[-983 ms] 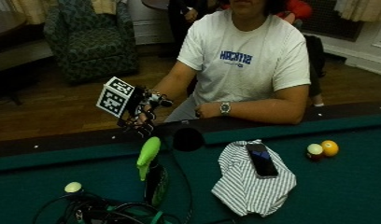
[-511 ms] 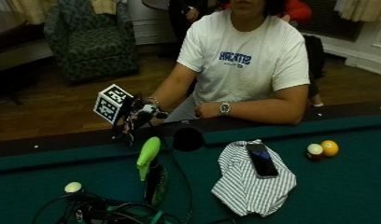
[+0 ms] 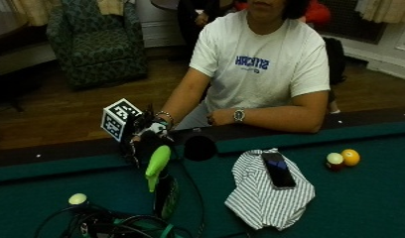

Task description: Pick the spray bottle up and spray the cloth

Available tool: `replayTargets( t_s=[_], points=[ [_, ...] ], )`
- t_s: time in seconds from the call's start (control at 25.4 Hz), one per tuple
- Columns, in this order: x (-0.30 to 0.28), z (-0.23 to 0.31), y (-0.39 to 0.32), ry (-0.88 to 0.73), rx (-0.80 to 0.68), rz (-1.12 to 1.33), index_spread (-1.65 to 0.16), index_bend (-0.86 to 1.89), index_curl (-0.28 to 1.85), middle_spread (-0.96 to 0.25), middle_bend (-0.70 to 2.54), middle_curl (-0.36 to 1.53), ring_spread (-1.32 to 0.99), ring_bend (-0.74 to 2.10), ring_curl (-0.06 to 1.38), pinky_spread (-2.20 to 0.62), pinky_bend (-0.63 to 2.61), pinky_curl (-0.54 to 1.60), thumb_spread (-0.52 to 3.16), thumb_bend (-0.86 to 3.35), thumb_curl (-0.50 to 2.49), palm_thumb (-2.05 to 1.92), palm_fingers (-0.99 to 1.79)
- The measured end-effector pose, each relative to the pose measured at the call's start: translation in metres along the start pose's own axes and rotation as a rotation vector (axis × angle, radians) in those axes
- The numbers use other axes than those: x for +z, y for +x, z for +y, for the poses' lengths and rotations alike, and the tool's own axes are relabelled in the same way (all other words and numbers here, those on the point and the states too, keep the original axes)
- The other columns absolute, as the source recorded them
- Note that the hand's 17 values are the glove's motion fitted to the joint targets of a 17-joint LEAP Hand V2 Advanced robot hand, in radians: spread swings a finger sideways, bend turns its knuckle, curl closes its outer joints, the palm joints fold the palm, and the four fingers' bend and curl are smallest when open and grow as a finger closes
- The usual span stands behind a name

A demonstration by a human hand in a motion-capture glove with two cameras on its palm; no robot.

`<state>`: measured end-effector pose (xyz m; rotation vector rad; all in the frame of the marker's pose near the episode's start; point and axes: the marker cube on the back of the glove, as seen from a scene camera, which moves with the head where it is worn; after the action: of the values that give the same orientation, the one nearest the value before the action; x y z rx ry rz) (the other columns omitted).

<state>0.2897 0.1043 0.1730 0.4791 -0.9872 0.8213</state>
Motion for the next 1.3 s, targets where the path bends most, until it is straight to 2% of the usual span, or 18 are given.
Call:
replayTargets(
  t_s=[0.2,0.28,0.35,0.43,0.59,0.9,1.06,1.18,1.3],
  points=[
    [0.031,-0.043,-0.037,0.104,0.062,-0.040,-0.39,0.13,0.21,-0.19,0.22,0.36,-0.18,0.48,0.34,0.04,0.43,0.36,0.88,0.06,0.39,0.85,0.88],
    [0.031,-0.041,-0.031,0.129,0.057,-0.040,-0.36,0.18,0.23,-0.21,0.25,0.38,-0.20,0.52,0.35,-0.11,0.52,0.37,0.76,0.08,0.44,0.94,1.22],
    [0.030,-0.038,-0.023,0.149,0.050,-0.051,-0.36,0.25,0.27,-0.22,0.33,0.42,-0.21,0.57,0.39,-0.11,0.60,0.42,0.68,0.12,0.48,1.02,1.42],
    [0.032,-0.039,-0.023,0.161,0.045,-0.062,-0.34,0.31,0.30,-0.22,0.40,0.46,-0.21,0.64,0.43,-0.09,0.68,0.47,0.64,0.14,0.50,1.06,1.43],
    [0.029,-0.029,-0.007,0.142,0.014,-0.068,-0.32,0.47,0.38,-0.24,0.53,0.53,-0.23,0.77,0.50,-0.09,0.74,0.53,0.52,0.12,0.54,1.07,1.41],
    [0.040,-0.037,-0.020,0.125,0.010,-0.067,-0.28,0.67,0.50,-0.25,0.74,0.66,-0.24,0.95,0.61,-0.10,0.84,0.64,0.30,0.10,0.60,1.09,1.29],
    [0.042,-0.026,-0.007,0.040,0.015,-0.053,-0.28,0.57,0.51,-0.25,0.73,0.69,-0.23,0.93,0.63,-0.14,0.77,0.62,0.29,0.07,0.63,1.08,0.96],
    [0.046,-0.025,0.000,-0.010,0.028,-0.049,-0.31,0.28,0.45,-0.25,0.65,0.65,-0.23,0.90,0.63,-0.18,0.77,0.64,0.40,-0.01,0.62,1.00,0.65],
    [0.046,-0.022,0.011,-0.043,0.030,-0.036,-0.34,0.19,0.43,-0.24,0.65,0.62,-0.21,0.81,0.58,-0.13,0.62,0.57,0.60,-0.07,0.57,0.88,0.56]
  ],
)
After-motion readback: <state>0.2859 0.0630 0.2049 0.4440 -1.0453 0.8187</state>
